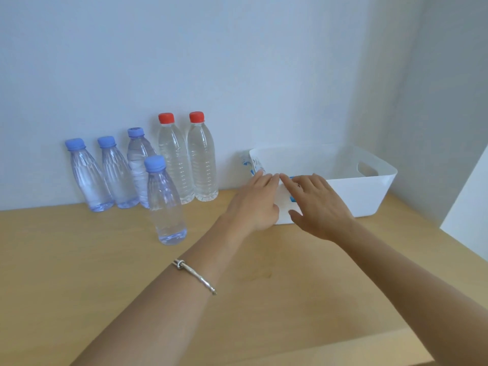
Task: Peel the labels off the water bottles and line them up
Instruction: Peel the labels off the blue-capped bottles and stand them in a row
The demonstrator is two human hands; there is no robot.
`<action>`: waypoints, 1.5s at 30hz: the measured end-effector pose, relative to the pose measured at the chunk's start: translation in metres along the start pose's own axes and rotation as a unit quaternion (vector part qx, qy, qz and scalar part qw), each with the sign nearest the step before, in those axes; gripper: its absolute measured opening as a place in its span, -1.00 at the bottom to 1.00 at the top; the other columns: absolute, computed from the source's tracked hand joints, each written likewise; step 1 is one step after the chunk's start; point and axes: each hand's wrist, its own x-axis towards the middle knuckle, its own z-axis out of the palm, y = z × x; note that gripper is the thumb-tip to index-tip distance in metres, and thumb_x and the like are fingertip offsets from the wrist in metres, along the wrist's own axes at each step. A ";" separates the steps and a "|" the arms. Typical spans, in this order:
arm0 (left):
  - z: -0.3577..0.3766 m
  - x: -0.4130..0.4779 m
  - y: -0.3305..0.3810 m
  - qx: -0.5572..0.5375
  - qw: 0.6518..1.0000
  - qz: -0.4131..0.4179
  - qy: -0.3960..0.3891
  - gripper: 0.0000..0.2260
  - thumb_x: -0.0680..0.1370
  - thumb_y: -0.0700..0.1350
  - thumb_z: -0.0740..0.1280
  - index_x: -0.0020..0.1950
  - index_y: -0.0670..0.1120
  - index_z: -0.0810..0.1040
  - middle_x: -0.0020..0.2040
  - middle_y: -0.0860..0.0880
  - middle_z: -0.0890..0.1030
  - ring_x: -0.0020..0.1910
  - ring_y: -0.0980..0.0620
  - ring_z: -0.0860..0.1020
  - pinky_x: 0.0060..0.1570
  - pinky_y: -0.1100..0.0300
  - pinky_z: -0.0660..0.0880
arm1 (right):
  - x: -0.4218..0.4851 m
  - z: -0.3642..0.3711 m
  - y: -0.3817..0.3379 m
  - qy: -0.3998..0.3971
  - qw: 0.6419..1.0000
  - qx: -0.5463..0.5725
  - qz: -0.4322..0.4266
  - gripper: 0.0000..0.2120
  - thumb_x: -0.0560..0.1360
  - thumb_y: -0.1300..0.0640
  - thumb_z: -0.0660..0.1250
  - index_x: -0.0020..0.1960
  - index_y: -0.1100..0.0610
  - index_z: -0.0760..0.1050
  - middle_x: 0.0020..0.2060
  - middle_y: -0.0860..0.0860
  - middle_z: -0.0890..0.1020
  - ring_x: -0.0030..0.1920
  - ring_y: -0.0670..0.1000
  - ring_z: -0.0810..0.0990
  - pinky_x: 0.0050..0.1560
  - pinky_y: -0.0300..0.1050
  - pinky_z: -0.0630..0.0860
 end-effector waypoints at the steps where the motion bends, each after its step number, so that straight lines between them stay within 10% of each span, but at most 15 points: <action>1: 0.001 -0.001 0.000 -0.006 1.000 0.000 0.002 -0.41 0.59 -0.23 0.12 0.58 -0.15 -0.03 0.59 -0.01 0.08 0.58 0.02 -0.09 0.44 0.17 0.10 | -0.001 0.004 -0.001 0.015 0.999 -0.037 -0.002 -0.23 0.26 0.11 0.49 0.42 0.21 0.32 -0.01 0.10 0.58 -0.02 0.18 0.56 0.24 0.09 0.43; 10: -0.004 -0.012 0.007 -0.013 1.000 0.002 -0.002 -0.41 0.60 -0.21 0.15 0.57 -0.21 -0.05 0.59 -0.09 0.01 0.58 -0.02 -0.11 0.49 0.13 0.01 | 0.015 0.012 -0.014 -0.003 0.993 -0.094 0.076 -0.43 0.17 -0.13 0.49 0.01 0.20 0.42 -0.25 0.11 0.45 -0.25 0.16 0.45 0.14 0.08 0.32; 16: -0.016 -0.015 0.002 -0.052 0.998 0.003 -0.026 -0.41 0.59 -0.27 0.11 0.58 -0.16 -0.04 0.60 -0.04 -0.05 0.58 0.06 -0.09 0.44 0.19 0.06 | 0.016 -0.011 -0.025 -0.110 0.989 -0.010 0.103 -0.21 0.35 -0.40 0.09 0.39 0.10 0.24 0.25 0.08 0.37 0.33 0.15 0.29 0.47 0.16 -0.05; 20: -0.024 -0.017 -0.012 -0.078 0.993 -0.015 0.085 -0.49 0.59 -0.24 0.10 0.55 -0.12 0.15 0.58 -0.01 0.13 0.55 0.05 0.11 0.43 0.12 0.22 | 0.025 -0.029 -0.047 -0.043 0.992 0.071 0.092 -0.15 0.27 -0.31 -0.18 0.41 0.06 0.32 0.36 0.08 0.38 0.44 0.10 0.23 0.47 0.21 -0.06; 27: -0.038 -0.048 -0.050 -0.060 0.956 -0.025 0.284 -0.53 0.56 -0.26 0.15 0.49 -0.14 0.30 0.50 -0.10 0.29 0.49 -0.04 0.24 0.39 0.12 0.27 | 0.060 -0.023 -0.109 0.018 0.982 0.189 0.017 -0.57 0.36 -0.03 -0.02 0.03 0.14 0.47 -0.05 0.03 0.56 0.05 0.12 0.47 0.08 -0.06 0.37; 31: -0.027 -0.076 -0.090 -0.023 0.909 -0.082 0.409 -0.40 0.45 -0.24 0.31 0.50 -0.17 0.26 0.44 -0.20 0.33 0.40 -0.19 0.34 0.32 -0.02 0.36 | 0.062 -0.005 -0.148 -0.083 0.947 0.303 0.070 -0.46 0.52 -0.08 0.20 0.45 0.08 0.26 0.36 0.04 0.41 0.39 0.06 0.35 0.25 -0.04 0.37; 37: -0.010 -0.102 -0.151 -0.237 0.925 -0.195 0.225 -0.20 0.51 0.03 0.36 0.57 0.10 -0.10 0.42 -0.08 0.37 0.30 -0.06 0.47 0.15 -0.07 0.51 | 0.070 0.026 -0.206 -0.141 0.893 0.421 0.074 -0.26 0.51 -0.02 0.31 0.53 0.06 -0.04 0.24 0.05 0.54 0.22 0.10 0.54 0.22 0.07 0.47; 45: -0.011 -0.120 -0.223 -0.308 0.895 -0.193 0.258 -0.28 0.54 -0.07 0.37 0.54 0.15 -0.01 0.28 0.02 0.47 0.06 0.07 0.55 -0.06 0.11 0.60 | 0.102 0.039 -0.268 -0.171 0.885 0.433 0.032 -0.14 0.55 0.11 0.29 0.55 0.02 -0.30 0.36 0.08 0.44 0.27 0.15 0.51 0.28 0.04 0.42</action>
